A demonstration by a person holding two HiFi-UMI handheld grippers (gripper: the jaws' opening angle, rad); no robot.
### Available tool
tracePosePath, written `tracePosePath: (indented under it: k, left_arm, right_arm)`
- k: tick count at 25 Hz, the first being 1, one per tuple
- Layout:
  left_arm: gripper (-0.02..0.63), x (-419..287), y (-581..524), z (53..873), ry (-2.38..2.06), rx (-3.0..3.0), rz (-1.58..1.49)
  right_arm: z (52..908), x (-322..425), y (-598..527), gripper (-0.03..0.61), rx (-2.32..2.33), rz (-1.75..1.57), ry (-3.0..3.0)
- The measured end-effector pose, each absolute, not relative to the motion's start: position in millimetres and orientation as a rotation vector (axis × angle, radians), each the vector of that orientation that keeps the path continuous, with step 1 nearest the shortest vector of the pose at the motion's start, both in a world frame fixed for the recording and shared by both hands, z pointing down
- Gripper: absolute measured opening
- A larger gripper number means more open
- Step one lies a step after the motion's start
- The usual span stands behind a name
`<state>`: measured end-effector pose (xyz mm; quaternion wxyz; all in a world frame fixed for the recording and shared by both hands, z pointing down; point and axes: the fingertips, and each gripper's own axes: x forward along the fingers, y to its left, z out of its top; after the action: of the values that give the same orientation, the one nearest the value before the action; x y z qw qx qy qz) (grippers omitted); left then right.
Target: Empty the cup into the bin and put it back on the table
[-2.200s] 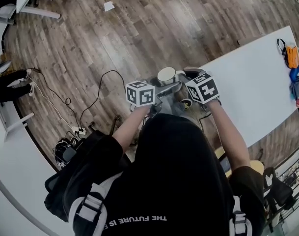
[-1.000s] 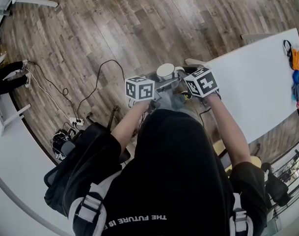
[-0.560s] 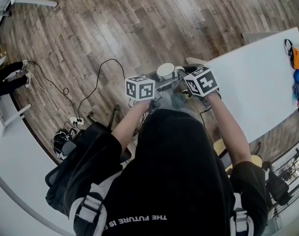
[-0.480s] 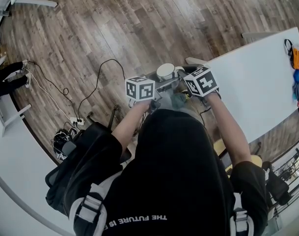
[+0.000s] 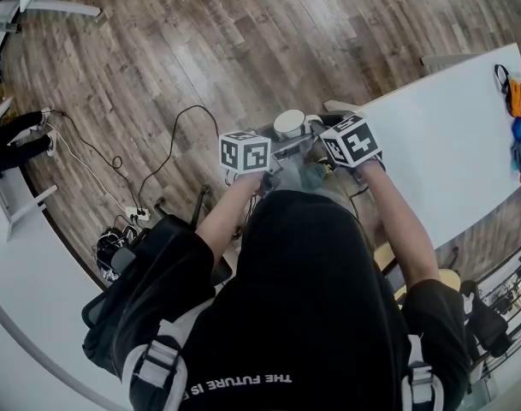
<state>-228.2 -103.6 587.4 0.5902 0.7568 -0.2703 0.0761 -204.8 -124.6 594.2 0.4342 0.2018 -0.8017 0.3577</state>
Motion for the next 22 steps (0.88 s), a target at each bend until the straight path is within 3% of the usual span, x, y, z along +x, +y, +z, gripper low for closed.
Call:
tracePosePath:
  k: [5, 14, 22]
  left_arm:
    - [0.379, -228, -111, 568, -0.675, 1.86, 0.185]
    - [0.379, -212, -148, 469, -0.836, 2.422, 0.211]
    - [0.379, -118, -157, 397, -0.576, 2.898, 0.26]
  right_arm:
    - [574, -204, -133, 0.055, 0.569, 0.82, -2.083]
    - [461, -189, -171, 0.055, 0.935, 0.332, -2.473]
    - [392, -89, -169, 0.055, 1.381, 0.136, -2.486]
